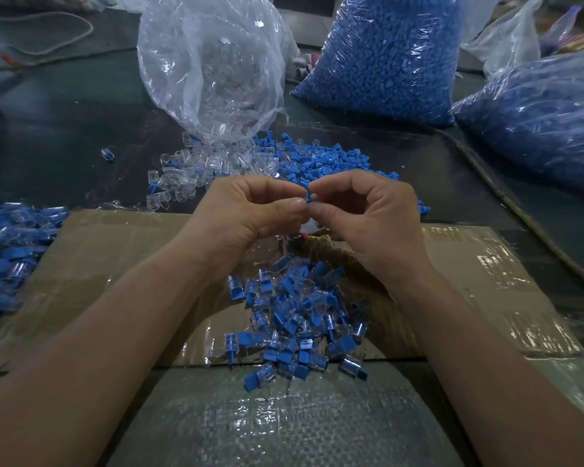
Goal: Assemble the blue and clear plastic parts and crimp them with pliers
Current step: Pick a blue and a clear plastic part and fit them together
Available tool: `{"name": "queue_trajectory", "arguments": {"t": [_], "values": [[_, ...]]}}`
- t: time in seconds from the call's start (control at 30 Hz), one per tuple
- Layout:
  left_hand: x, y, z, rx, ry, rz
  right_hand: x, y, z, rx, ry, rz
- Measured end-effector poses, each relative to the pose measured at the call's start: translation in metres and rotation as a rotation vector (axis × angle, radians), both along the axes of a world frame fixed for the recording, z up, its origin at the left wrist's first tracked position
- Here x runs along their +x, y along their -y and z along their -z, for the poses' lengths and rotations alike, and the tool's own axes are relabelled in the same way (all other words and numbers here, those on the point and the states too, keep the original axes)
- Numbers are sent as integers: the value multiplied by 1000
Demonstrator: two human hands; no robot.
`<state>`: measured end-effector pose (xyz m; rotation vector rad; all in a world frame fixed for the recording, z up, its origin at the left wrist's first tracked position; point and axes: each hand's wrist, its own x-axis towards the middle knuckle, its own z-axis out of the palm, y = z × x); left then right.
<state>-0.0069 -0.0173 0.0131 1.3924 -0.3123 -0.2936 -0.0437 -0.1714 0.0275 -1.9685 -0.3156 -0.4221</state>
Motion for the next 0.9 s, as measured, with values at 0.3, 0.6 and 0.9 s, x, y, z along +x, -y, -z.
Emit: {"name": "queue_trajectory", "arguments": {"t": [0.3,0.6,0.9], "values": [[0,3,0,-109,-85,-12,3,1,2,61,-114,-72],[-2,2,-3,-98,-73,4,2,0,1,82,-81,-96],[-7,5,-5,88,44,-102,5,1,5,74,-97,-110]]}}
